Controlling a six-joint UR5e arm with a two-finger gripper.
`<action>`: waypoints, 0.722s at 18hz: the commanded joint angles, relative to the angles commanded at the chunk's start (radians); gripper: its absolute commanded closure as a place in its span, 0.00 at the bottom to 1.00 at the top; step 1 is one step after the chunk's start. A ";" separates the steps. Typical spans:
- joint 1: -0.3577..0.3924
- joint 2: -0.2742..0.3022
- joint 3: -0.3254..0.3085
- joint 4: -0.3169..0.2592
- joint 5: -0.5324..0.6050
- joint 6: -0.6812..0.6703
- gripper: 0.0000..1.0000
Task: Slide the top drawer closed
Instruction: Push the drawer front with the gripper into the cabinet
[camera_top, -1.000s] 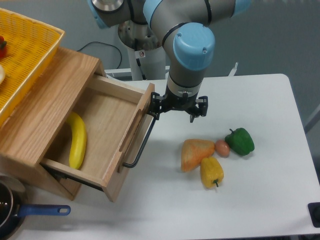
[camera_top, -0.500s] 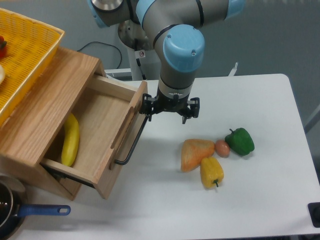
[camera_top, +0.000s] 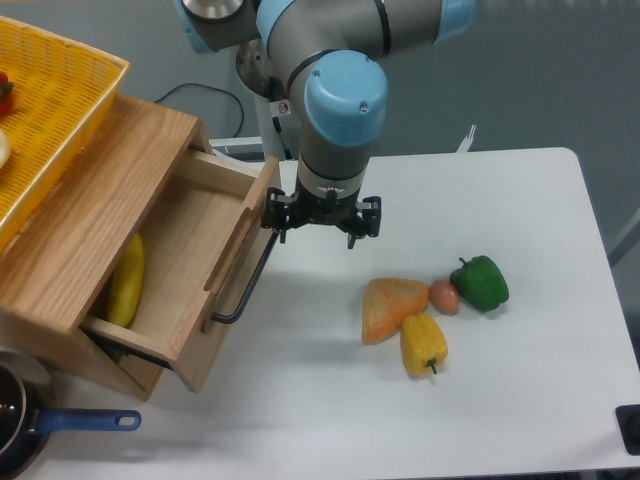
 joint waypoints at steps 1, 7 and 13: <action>-0.002 0.000 0.000 0.000 0.000 -0.003 0.00; -0.044 0.002 -0.002 -0.014 0.002 -0.025 0.00; -0.078 0.002 -0.002 -0.014 0.000 -0.046 0.00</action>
